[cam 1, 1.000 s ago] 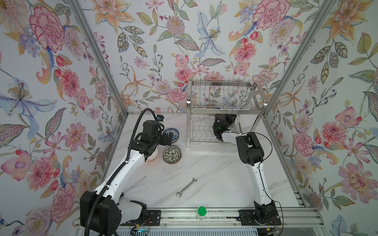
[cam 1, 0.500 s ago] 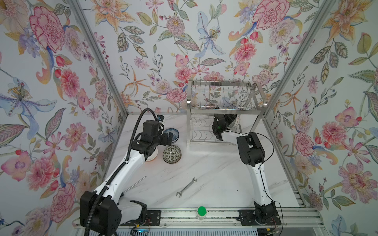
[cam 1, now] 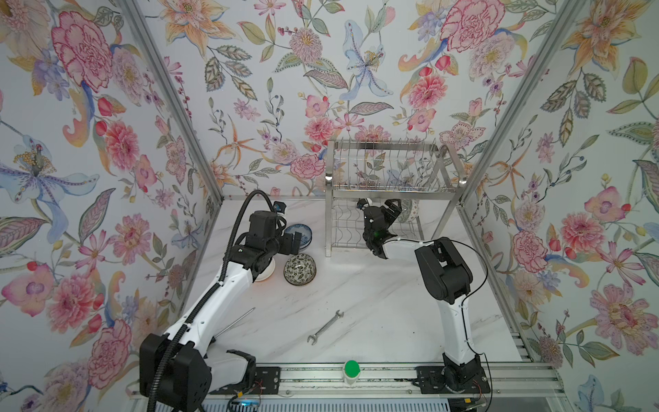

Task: Load bowls into a dish rack
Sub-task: Place the bowl in the dish rack, then pick up the bowl from the middle-left of the table.

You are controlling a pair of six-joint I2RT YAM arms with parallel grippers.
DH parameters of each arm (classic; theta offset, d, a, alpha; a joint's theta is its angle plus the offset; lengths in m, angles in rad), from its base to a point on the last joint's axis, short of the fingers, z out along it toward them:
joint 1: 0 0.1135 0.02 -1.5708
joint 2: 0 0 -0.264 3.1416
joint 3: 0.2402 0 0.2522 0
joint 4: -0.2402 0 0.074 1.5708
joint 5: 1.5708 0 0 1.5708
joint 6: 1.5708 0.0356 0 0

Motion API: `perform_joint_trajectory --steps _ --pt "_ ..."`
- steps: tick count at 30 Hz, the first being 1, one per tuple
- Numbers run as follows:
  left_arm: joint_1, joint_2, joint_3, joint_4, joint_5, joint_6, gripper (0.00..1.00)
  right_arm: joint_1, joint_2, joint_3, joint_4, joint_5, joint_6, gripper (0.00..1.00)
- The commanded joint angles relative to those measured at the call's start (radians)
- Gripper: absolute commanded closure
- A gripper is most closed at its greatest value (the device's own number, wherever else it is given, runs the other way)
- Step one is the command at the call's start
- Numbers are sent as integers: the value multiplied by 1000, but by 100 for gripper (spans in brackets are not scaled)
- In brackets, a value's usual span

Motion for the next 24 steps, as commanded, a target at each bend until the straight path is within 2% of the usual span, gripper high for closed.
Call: perform_joint_trajectory --steps 1,11,15,17,19,24 --pt "10 -7 15 -21 -52 0 1 25 -90 -71 15 -44 50 1" --pt "10 -26 20 -20 -88 -26 1 101 -308 -339 167 -42 7 1" --pt "10 -39 6 -12 -120 -57 1 177 -425 -446 127 -62 42 1" --pt "10 -50 -10 -5 -121 -66 1 211 -499 -481 25 -78 122 1" --pt "10 -62 -27 -3 -120 -77 1 242 -588 -491 -159 -118 254 1" --pt "10 -90 -68 -34 -108 -91 1 279 -804 -444 -636 -291 674 1"
